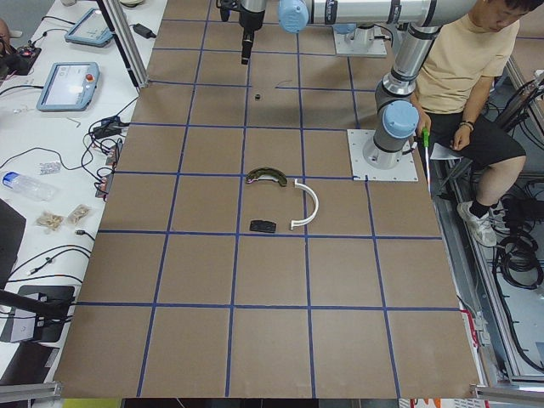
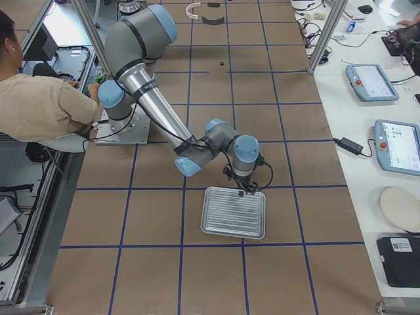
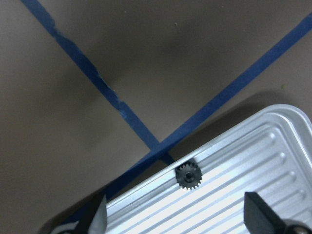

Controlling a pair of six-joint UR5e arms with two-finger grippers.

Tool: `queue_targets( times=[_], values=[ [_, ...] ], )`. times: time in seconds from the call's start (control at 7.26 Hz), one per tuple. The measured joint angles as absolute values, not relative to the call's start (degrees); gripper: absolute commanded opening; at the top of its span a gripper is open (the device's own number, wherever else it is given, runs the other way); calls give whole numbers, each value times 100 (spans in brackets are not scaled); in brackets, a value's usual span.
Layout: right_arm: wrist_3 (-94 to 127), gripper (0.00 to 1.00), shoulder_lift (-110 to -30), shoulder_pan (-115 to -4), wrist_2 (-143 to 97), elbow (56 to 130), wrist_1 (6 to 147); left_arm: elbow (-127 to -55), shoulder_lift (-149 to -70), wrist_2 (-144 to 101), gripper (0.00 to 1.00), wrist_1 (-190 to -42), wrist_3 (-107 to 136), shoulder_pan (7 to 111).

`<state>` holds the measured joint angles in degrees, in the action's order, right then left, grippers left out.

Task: Place bearing gear from tray to pile

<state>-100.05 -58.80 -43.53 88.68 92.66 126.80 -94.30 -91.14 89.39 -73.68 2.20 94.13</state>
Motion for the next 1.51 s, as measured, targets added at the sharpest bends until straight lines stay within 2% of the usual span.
queue_targets(
  times=[0.14, 0.69, 1.51],
  values=[
    [-10507, 92, -5777, -4342, 8855, 9196, 12786, -9430, -9114, 8939, 100, -7366, 220, 9413],
    [-11886, 90, -5590, -4336, 8500, 9150, 12878, -9423, -9114, 8939, 100, -7365, 220, 9413],
    [-11987, 86, -5535, -4327, 8574, 9165, 12893, -9431, -9112, 8939, 100, -7365, 220, 9413]
  ],
)
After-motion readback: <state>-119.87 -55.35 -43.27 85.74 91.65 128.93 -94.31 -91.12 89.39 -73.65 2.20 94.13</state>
